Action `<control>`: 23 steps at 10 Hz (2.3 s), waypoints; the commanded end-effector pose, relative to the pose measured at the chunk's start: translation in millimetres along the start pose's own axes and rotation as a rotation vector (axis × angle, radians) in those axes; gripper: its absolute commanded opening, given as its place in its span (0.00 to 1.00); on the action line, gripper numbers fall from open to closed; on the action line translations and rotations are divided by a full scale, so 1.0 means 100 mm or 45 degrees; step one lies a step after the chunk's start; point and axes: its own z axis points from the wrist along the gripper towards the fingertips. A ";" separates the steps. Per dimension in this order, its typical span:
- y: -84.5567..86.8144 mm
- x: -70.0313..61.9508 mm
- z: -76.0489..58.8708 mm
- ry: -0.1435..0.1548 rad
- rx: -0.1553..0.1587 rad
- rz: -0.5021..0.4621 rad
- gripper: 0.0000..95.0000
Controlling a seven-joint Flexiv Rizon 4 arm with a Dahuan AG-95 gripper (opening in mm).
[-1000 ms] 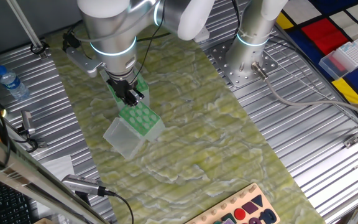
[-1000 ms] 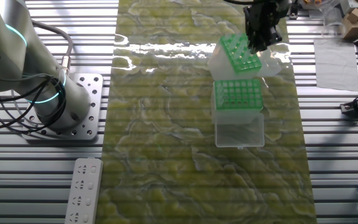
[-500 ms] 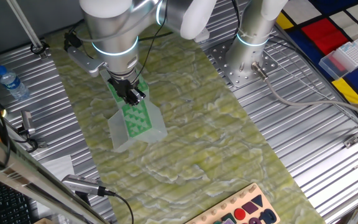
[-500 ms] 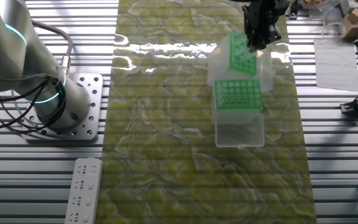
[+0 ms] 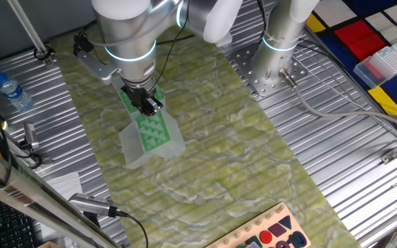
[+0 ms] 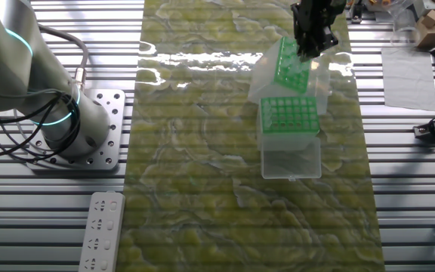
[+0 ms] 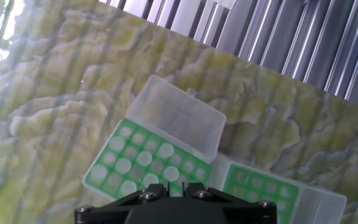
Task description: Transfer all large pipette tips from one holder to another
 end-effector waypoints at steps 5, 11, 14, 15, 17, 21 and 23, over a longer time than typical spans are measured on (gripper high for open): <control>0.06 0.06 -0.13 0.002 -0.007 -0.013 0.00; 0.00 0.04 -0.45 0.075 -0.053 0.001 0.00; -0.02 0.04 -0.55 0.108 -0.068 0.010 0.00; -0.02 0.04 -0.57 0.115 -0.071 0.013 0.00; -0.03 0.03 -0.67 0.157 -0.085 0.031 0.00; -0.04 0.04 -0.73 0.182 -0.100 0.038 0.00; -0.04 0.05 -0.75 0.193 -0.103 0.041 0.00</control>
